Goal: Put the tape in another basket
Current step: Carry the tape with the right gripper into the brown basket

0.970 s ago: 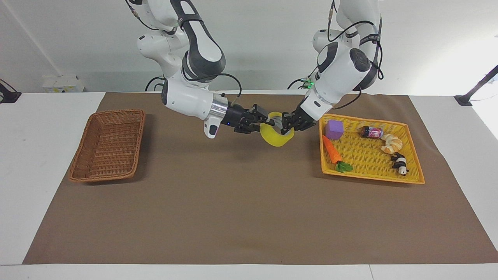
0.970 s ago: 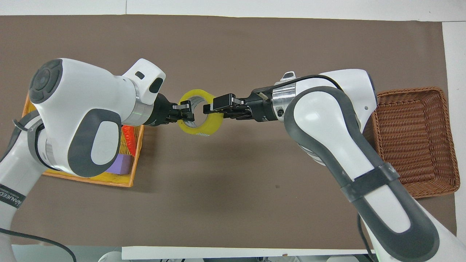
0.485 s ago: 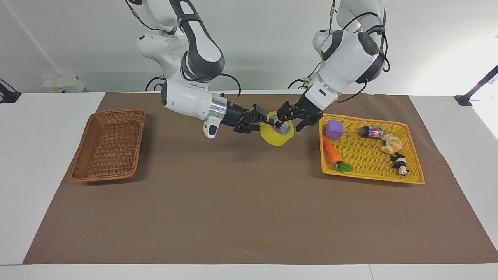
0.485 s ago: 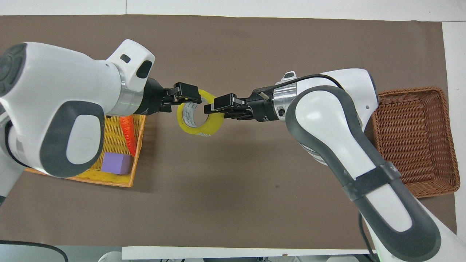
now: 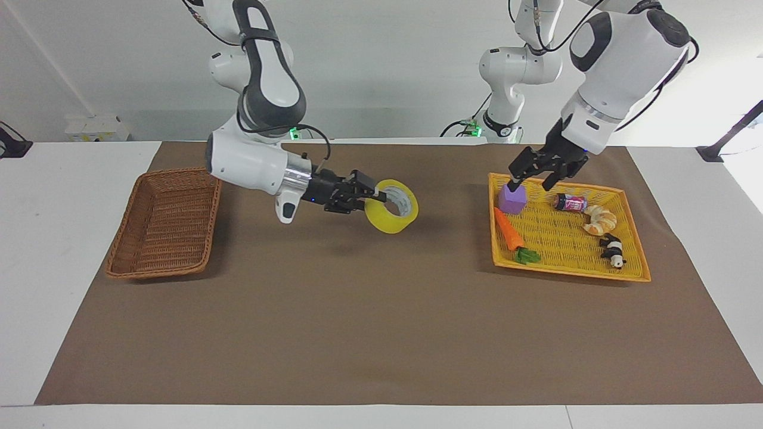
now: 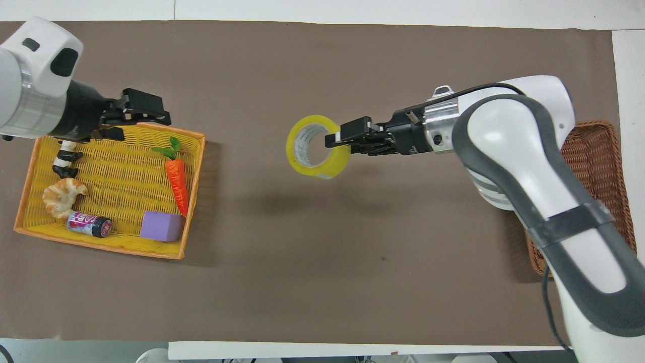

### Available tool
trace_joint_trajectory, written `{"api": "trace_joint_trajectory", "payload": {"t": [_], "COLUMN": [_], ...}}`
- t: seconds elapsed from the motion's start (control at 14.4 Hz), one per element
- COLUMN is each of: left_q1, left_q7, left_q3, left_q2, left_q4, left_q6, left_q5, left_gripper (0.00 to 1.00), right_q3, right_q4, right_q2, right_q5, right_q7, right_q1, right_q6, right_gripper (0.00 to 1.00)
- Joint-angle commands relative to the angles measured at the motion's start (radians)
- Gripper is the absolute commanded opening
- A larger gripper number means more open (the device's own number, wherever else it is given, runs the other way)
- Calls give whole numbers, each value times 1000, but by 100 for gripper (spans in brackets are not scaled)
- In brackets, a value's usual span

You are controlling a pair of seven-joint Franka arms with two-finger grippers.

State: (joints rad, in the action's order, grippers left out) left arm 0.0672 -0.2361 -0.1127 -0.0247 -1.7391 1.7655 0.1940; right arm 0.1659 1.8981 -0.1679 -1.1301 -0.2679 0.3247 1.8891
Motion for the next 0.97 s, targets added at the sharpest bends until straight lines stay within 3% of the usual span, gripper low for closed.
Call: {"api": "trace_joint_trajectory", "payload": {"t": [0.0,0.21,0.55,0.76,0.9], "left_q1": [-93,-176,-201,-231,-234], "left_q7": [133,272,282,284,288], "left_q3": [-10,-10,-10,-8,-10], "left_q2": [-6,-15,-15,-17,-5], "left_q4": [0,-14,-14,-7,58], "left_q6": [-58,-58,-60,-61,-121], "left_q5": [-127,-165,-168,-169,-194], "left_gripper": [99,99,100,100,100], "right_q3": [-6,-5,-5,-5,-5], "right_q4": [-5,-17,-46,-41,-36], "right_q2": [22,22,19,16,-11], "right_q5": [68,164,375,519,556], "right_q7": [-37,-103,-261,-491,-575], "right_q1": [-151,-361,-677,-817,-855], "right_q6": [-112,-221,-388,-468,-470], "right_gripper": [0,0,0,0,0]}}
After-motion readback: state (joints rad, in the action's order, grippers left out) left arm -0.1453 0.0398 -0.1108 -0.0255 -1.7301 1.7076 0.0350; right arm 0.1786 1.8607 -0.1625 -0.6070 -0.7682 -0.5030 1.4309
